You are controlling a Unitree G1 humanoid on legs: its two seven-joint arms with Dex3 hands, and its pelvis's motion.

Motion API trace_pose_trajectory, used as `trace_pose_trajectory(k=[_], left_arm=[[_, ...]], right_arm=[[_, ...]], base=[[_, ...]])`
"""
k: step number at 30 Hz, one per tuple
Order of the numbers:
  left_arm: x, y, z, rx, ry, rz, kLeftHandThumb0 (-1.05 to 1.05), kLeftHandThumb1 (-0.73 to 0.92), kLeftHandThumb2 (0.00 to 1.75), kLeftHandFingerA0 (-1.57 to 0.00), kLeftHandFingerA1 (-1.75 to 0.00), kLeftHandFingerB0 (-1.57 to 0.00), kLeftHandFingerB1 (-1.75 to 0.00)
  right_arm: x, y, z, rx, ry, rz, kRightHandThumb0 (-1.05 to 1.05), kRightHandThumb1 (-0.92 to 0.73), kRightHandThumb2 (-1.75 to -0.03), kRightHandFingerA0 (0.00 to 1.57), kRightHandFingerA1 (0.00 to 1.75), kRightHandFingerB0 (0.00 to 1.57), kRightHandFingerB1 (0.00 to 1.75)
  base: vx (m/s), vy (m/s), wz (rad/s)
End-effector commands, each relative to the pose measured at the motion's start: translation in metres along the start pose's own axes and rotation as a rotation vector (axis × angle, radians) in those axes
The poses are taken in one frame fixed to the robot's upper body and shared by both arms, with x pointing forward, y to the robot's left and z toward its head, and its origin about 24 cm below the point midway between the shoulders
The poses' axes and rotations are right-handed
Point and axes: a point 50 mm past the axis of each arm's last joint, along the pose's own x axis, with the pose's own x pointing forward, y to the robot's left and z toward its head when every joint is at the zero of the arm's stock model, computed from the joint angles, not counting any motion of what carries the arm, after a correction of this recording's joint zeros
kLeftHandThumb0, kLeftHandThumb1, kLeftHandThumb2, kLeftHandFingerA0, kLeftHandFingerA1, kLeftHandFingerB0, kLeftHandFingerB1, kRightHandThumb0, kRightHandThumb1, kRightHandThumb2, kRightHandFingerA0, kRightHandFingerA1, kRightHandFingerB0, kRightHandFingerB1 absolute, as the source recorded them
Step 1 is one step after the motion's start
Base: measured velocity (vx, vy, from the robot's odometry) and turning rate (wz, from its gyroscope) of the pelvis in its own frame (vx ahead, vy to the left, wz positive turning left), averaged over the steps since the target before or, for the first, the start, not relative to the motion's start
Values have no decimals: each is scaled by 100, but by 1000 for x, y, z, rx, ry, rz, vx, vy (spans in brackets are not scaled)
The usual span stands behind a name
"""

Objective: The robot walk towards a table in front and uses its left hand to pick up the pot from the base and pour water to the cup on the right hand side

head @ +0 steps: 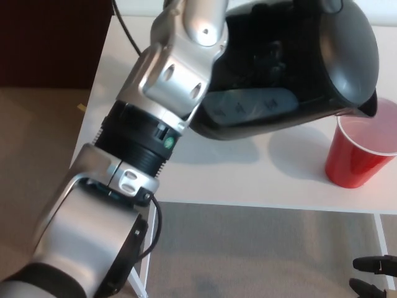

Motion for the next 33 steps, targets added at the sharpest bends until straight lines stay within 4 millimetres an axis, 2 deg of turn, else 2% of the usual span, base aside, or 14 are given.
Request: trace_pose_trajectory(k=[1, 6, 7, 12, 13, 14, 15, 18, 19, 21, 24, 26, 28, 33], left_arm=[[9, 10, 21, 162, -107, 122, -14, 74, 61, -80, -174, -67, -140], [12, 11, 26, 223, -156, 155, -14, 71, 60, -81, -175, -67, -141], [13, 10, 28, 241, -168, 155, -21, 56, 86, -116, -143, -79, -121], [14, 9, 35, 324, -248, 162, -14, 53, 88, -119, -141, -88, -125], [13, 9, 35, 339, -270, 168, -14, 53, 88, -119, -141, -88, -125], [13, 8, 37, 355, -288, 167, -11, 66, 65, -85, -175, -58, -159], [13, 7, 40, 384, -316, 162, -19, 53, 91, -119, -135, -80, -104], [12, 4, 44, 423, -358, 163, -20, 52, 91, -120, -135, -80, -102], [12, 3, 46, 443, -382, 162, -25, 65, 64, -91, -165, -81, -66], [12, 2, 48, 459, -401, 165, -30, 64, 59, -97, -157, -84, -51], [11, -1, 53, 470, -451, 168, -34, 63, 59, -104, -150, -80, -48], [11, -3, 56, 476, -481, 162, -32, 65, 59, -102, -152, -83, -52], [10, -4, 59, 488, -528, 170, -29, 60, 58, -104, -152, -86, -54], [9, -7, 62, 523, -584, 166, -32, 60, 65, -98, -157, -87, -66]], right_arm=[[-1, -4, 1, -38, -7, 8, -67, -17, -74, 90, 77, 69, 65], [0, -2, 3, -30, -4, 11, -61, -20, -74, 84, 76, 73, 68], [0, -3, 3, -28, -6, 14, -55, -31, -51, 90, 72, 75, 60], [0, -4, 4, -41, -10, 18, -55, -32, -51, 91, 71, 74, 60], [0, -4, 4, -44, -9, 17, -55, -32, -51, 91, 71, 74, 60], [0, -4, 4, -44, -11, 20, -54, -33, -51, 90, 73, 74, 61], [0, -4, 4, -44, -13, 23, -59, -20, -75, 86, 75, 68, 66], [0, -3, 2, -59, -5, 19, -56, -33, -51, 95, 71, 75, 59], [0, -3, 3, -74, -6, 17, -54, -36, -51, 94, 71, 73, 59], [0, -3, 3, -80, -9, 19, -57, -35, -51, 92, 72, 74, 60], [0, -2, 3, -64, -13, 26, -58, -21, -76, 84, 78, 68, 68], [0, -2, 4, -63, -17, 29, -56, -33, -53, 87, 74, 75, 61], [0, -3, 5, -62, -16, 29, -65, -21, -75, 85, 75, 69, 66], [0, -5, 5, -60, -16, 32, -57, -18, -75, 88, 78, 67, 67]], base=[[0, 0, 0], [0, 0, 0], [0, 0, 0], [0, 0, 0], [0, 0, 0], [0, 0, 0], [0, 0, 0], [0, 0, 0], [0, 0, 0], [0, 0, 0], [0, 0, 0], [0, 0, 0], [0, 0, 0], [0, 0, 0]])
